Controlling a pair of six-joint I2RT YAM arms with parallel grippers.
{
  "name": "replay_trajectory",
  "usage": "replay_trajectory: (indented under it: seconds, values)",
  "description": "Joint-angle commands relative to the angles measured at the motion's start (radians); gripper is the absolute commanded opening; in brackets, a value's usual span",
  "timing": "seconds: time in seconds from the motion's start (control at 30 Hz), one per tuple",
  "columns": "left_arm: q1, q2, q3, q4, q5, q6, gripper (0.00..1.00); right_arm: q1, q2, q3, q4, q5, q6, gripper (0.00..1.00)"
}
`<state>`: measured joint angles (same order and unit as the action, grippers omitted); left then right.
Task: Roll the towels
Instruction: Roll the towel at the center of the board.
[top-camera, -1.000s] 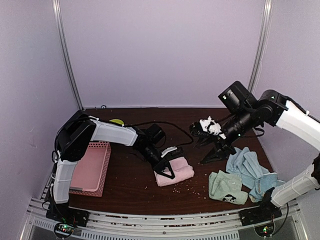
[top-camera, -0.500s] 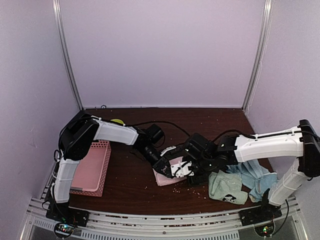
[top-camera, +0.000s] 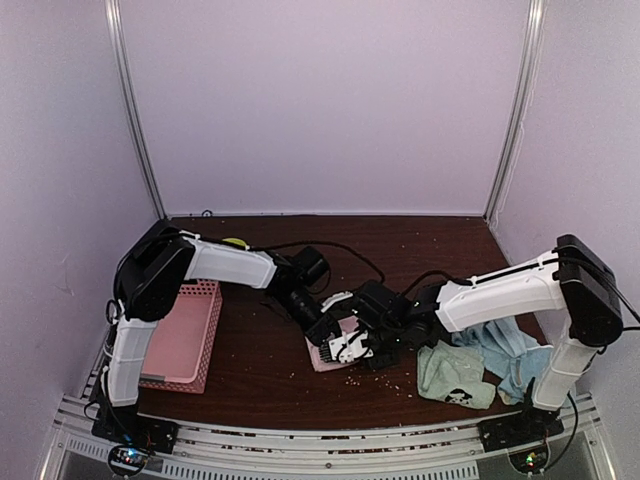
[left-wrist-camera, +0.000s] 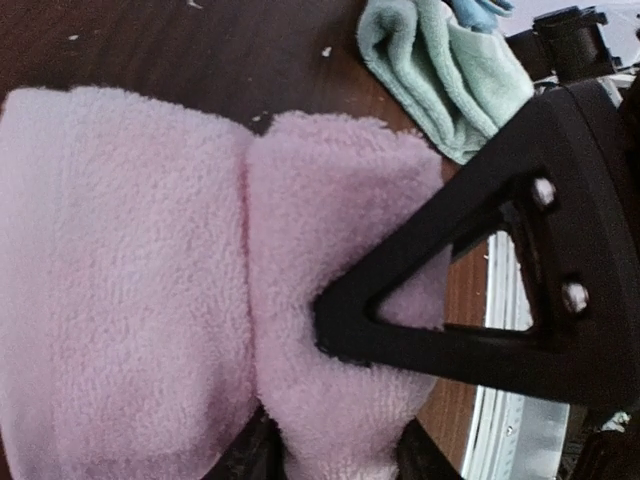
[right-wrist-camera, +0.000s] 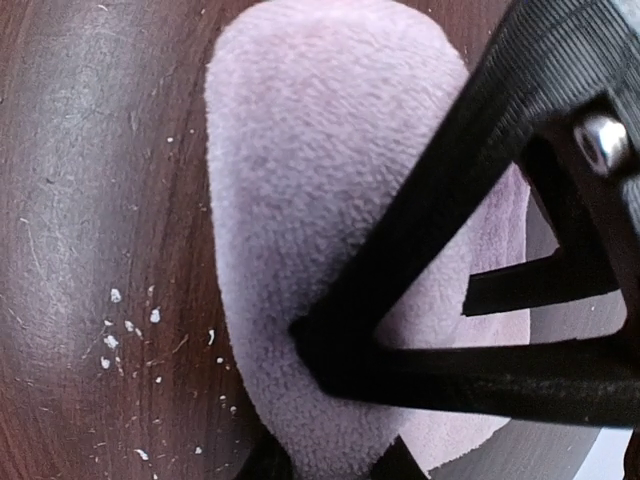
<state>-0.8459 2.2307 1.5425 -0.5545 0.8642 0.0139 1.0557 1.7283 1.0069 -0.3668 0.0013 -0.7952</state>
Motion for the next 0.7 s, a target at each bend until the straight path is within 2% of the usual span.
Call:
replay_trajectory:
  seconds: [0.0,0.1,0.2,0.4,0.5,0.57,0.67]
  values:
    - [0.013,-0.123,-0.015,-0.035,-0.290,0.019,0.45,0.006,0.051,0.065,-0.177,-0.122,0.025,0.14]
    - [0.029,-0.248,-0.072,-0.008,-0.462,0.006,0.52,0.006,0.060,0.138,-0.338,-0.215,0.076,0.14]
    - [0.031,-0.366,-0.127,0.028,-0.606,0.005,0.54,0.004,0.102,0.219,-0.484,-0.298,0.111,0.13]
    - [0.023,-0.595,-0.245,0.124,-0.754,0.015,0.54,-0.049,0.243,0.411,-0.693,-0.456,0.122,0.13]
    - [-0.032,-0.723,-0.307,0.187,-0.848,0.045,0.54,-0.089,0.343,0.526,-0.778,-0.496,0.110,0.13]
    - [-0.093,-0.794,-0.304,0.209,-0.937,0.044,0.58,-0.114,0.430,0.621,-0.848,-0.525,0.084,0.13]
    - [-0.169,-0.863,-0.270,0.231,-0.941,0.049,0.65,-0.145,0.588,0.775,-0.957,-0.578,0.068,0.12]
